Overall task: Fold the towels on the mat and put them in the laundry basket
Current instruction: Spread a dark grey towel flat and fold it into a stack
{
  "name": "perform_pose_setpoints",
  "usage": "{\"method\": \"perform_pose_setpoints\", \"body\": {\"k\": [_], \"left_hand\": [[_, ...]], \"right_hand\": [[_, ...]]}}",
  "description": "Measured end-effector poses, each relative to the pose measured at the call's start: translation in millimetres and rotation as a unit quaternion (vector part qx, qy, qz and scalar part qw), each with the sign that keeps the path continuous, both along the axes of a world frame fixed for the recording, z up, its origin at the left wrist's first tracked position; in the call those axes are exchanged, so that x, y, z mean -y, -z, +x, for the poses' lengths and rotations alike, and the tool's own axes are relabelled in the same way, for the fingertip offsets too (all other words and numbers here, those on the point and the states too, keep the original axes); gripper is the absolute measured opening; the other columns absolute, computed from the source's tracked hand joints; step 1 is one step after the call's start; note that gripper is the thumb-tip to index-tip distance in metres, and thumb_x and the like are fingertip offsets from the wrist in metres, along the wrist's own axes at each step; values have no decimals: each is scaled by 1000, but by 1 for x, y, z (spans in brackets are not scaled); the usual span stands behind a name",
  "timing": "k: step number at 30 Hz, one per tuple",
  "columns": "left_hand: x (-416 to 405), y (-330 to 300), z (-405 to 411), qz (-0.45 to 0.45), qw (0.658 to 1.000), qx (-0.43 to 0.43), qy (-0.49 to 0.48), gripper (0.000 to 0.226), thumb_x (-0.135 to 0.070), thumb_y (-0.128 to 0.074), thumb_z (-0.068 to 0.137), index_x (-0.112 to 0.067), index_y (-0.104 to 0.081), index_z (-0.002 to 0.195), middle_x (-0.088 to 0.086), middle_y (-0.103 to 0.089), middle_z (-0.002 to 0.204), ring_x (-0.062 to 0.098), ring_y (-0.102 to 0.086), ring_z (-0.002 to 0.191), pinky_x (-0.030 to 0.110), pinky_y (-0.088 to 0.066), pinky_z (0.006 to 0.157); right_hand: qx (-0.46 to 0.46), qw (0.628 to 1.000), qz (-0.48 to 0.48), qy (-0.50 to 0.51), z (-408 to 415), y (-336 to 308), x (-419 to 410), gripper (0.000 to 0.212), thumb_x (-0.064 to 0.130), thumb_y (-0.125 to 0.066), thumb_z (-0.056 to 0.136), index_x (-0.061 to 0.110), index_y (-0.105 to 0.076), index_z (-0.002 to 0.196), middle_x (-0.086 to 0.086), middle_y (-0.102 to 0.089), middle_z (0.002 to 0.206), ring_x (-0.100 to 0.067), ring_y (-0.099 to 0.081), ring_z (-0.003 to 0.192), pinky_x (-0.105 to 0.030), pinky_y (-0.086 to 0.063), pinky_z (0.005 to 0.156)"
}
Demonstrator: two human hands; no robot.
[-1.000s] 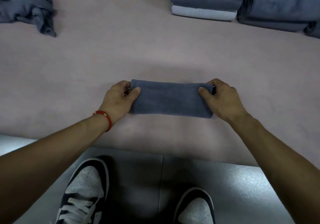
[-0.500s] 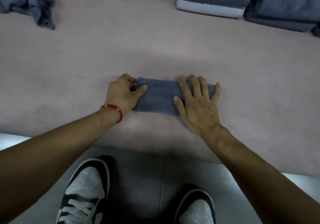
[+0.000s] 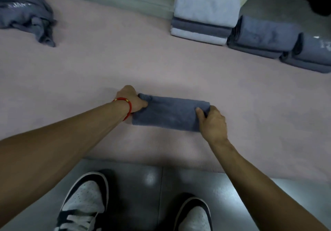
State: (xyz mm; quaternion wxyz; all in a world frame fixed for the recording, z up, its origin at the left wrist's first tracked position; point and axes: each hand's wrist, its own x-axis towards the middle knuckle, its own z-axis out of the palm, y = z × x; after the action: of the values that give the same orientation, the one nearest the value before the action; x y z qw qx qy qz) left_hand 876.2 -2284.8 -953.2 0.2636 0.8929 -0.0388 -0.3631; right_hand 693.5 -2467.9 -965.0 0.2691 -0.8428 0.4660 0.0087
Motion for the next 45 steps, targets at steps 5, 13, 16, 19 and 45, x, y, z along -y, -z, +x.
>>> {"method": "perform_pose_setpoints", "body": {"k": [5,13,16,19,45], "left_hand": [[-15,8,-10,-87,995,-8,-56,25,-30,-78,82,-6,-73,83,8,-71,79,22,-69,77,25,-51,60],[-3,-45,-3,-287,927,-222,-97,42,-19,-84,72,-6,-72,110,8,-77,105,22,-74,97,29,-61,75],[33,-86,16,-290,924,-248,-27,48,-22,-82,70,-4,-72,113,10,-76,109,23,-72,102,34,-61,84],[87,-137,42,-312,925,-218,-4,37,-18,-75,82,-3,-71,115,11,-75,110,24,-72,102,34,-62,82],[425,-184,49,-226,970,-33,-84,24,-23,-65,96,-6,-72,111,10,-74,107,29,-69,99,46,-56,95]], "right_hand": [[104,952,260,125,3,-18,14,31,35,-72,93,5,-68,96,-7,-72,98,-19,-68,86,-26,-54,68],[199,839,493,119,-30,-56,70,60,36,-79,76,2,-68,125,-15,-71,124,-29,-66,119,-42,-50,106],[225,842,482,91,-20,-89,116,45,30,-68,92,7,-66,131,-13,-69,128,-29,-65,121,-42,-50,104],[268,848,453,69,8,-135,168,42,26,-64,95,5,-65,131,-13,-69,127,-28,-65,119,-38,-53,101],[265,859,355,256,55,-209,453,25,26,-70,89,12,-74,109,-7,-76,111,-24,-69,108,-40,-53,100]]}}
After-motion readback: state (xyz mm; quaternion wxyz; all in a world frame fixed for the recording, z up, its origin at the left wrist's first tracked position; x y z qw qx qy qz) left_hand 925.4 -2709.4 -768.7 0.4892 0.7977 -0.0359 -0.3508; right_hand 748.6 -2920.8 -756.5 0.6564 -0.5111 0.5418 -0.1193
